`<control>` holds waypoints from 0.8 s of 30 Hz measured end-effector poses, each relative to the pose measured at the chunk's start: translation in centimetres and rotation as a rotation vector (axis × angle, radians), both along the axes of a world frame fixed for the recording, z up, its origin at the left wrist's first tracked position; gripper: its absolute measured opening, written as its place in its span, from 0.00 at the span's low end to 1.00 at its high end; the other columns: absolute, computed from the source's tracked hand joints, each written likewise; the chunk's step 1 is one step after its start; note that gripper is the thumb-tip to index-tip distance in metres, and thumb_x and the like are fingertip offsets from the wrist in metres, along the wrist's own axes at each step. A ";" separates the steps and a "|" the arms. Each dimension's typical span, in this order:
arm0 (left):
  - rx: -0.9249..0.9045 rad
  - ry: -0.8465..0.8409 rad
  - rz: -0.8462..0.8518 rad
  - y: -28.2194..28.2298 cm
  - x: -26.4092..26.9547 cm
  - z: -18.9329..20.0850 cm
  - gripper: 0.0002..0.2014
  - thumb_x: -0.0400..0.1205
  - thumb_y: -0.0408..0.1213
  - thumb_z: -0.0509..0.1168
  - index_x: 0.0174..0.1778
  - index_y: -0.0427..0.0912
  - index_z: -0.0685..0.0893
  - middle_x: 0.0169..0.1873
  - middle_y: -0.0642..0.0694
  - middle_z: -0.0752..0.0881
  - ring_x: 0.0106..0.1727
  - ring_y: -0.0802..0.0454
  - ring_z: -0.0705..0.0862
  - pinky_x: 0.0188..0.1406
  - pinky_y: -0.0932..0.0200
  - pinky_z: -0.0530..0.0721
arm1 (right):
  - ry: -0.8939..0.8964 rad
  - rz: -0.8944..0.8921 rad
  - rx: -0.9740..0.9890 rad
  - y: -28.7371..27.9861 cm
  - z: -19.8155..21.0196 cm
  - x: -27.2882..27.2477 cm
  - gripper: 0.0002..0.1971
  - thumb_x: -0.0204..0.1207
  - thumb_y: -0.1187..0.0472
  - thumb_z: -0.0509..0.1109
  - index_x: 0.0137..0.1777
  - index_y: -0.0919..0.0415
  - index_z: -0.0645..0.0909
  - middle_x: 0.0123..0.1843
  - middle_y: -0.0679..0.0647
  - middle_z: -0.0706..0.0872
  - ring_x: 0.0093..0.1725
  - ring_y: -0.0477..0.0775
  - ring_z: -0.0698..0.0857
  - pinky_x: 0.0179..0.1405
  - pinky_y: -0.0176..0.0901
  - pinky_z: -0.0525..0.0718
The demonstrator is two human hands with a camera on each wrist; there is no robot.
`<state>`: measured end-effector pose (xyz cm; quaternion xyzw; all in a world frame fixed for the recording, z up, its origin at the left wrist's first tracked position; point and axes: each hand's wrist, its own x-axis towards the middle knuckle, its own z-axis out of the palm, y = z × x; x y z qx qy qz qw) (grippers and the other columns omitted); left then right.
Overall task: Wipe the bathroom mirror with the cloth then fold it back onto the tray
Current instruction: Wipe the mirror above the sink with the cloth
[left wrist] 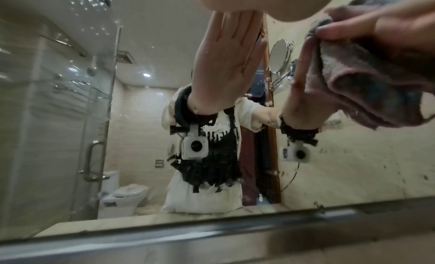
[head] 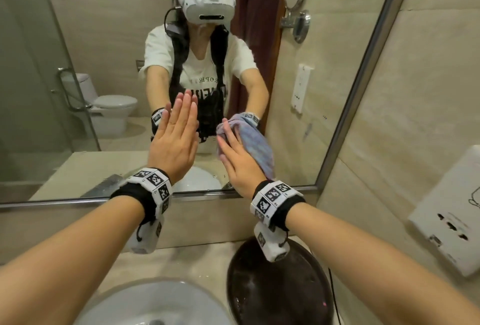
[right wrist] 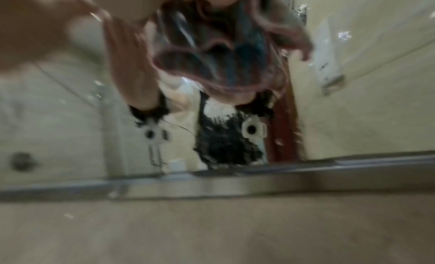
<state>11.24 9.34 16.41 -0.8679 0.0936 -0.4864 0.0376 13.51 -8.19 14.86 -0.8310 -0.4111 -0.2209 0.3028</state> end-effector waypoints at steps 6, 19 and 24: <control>-0.011 -0.042 0.009 -1.5 1.1 2.4 0.28 0.86 0.38 0.47 0.81 0.31 0.50 0.81 0.33 0.56 0.83 0.49 0.42 0.82 0.51 0.42 | 0.147 -0.176 0.749 -1.0 5.5 -0.6 0.12 0.78 0.64 0.63 0.54 0.68 0.87 0.58 0.59 0.88 0.58 0.48 0.83 0.65 0.41 0.78; 0.083 -0.049 0.021 -1.7 0.8 2.7 0.31 0.83 0.38 0.56 0.81 0.33 0.53 0.80 0.32 0.57 0.81 0.38 0.55 0.80 0.42 0.53 | -0.668 -0.712 -0.112 -4.4 -0.6 3.6 0.28 0.65 0.55 0.73 0.67 0.51 0.72 0.62 0.55 0.68 0.59 0.57 0.69 0.62 0.55 0.64; 0.121 -0.054 0.015 -1.8 1.1 2.6 0.31 0.83 0.38 0.56 0.80 0.33 0.56 0.80 0.33 0.58 0.81 0.40 0.55 0.80 0.43 0.50 | -0.455 -0.730 0.137 -5.8 5.1 3.9 0.13 0.73 0.49 0.64 0.46 0.57 0.83 0.43 0.58 0.85 0.45 0.61 0.82 0.44 0.49 0.66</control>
